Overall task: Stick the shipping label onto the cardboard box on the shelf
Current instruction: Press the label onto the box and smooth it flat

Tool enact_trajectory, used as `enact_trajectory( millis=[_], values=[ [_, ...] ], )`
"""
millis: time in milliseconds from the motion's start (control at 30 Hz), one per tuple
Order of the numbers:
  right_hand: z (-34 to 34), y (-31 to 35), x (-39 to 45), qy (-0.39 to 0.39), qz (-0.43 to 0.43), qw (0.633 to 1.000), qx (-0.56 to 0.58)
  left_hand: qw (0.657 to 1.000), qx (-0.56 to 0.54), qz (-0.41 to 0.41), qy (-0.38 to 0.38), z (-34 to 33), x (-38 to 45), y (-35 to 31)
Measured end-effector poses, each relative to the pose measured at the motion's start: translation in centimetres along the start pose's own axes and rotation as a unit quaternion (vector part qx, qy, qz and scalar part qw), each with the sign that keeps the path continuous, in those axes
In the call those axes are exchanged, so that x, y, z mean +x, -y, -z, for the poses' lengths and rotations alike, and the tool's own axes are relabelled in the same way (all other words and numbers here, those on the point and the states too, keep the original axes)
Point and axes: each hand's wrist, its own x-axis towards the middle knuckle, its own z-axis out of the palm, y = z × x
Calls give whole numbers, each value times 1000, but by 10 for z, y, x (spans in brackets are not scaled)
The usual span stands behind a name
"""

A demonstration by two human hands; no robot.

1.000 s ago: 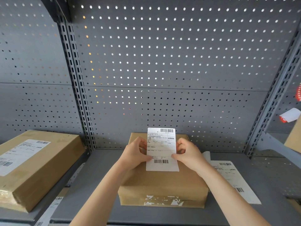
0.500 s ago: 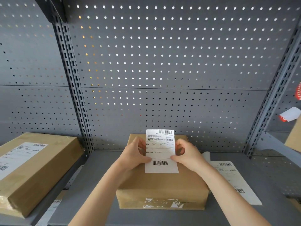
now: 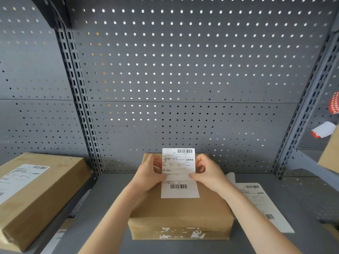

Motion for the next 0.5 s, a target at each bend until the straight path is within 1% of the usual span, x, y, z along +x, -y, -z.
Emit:
enact_trajectory(
  millis=[200, 500],
  values=[
    [-1, -1, 3, 6, 5, 999, -36, 1000, 22, -3, -1, -1, 2, 1],
    [-3, -7, 9, 6, -15, 998, -67, 999, 51, 0, 9, 0, 6, 4]
  ],
)
